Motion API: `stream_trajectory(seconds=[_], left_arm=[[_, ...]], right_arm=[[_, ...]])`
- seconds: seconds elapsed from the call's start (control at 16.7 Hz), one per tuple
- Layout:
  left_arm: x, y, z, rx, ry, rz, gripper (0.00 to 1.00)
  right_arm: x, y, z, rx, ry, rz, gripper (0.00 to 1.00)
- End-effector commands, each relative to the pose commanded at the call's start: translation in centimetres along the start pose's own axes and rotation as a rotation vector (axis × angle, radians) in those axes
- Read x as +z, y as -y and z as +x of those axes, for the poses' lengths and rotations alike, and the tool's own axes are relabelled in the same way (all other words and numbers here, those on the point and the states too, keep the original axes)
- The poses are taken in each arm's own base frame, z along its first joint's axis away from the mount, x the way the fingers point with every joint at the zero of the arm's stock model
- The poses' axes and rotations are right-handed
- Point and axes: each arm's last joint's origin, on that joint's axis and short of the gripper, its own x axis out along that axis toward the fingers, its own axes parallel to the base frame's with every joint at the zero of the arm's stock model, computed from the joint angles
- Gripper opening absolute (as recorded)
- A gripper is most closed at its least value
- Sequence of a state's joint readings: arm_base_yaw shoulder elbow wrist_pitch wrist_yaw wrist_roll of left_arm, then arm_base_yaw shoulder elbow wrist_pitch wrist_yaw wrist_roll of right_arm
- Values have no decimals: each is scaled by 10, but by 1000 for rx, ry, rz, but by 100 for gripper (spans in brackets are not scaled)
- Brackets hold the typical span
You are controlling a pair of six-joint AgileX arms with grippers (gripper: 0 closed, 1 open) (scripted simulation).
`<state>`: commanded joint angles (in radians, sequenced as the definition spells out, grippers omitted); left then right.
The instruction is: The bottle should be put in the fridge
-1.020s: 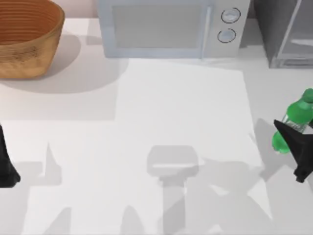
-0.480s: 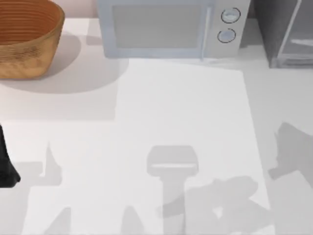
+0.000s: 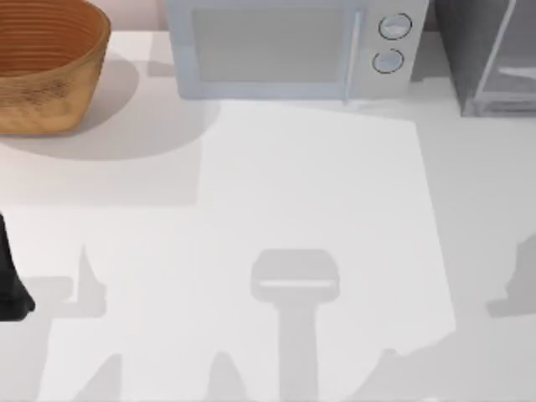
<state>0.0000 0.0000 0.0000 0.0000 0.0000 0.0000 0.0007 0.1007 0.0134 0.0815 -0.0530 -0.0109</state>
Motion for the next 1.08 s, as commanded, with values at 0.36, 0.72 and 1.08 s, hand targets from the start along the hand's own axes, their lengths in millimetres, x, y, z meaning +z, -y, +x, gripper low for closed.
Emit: stream_trajectory(seconds=[0.36, 0.72, 1.08], left_arm=[[0, 0, 0, 0, 0, 0, 100], [0, 0, 0, 0, 0, 0, 100], [0, 0, 0, 0, 0, 0, 100]], right_arm=[[-4, 1, -6, -54, 6, 12, 1], [11, 2, -4, -45, 38, 11, 1], [79, 12, 29, -54, 126, -6, 1]])
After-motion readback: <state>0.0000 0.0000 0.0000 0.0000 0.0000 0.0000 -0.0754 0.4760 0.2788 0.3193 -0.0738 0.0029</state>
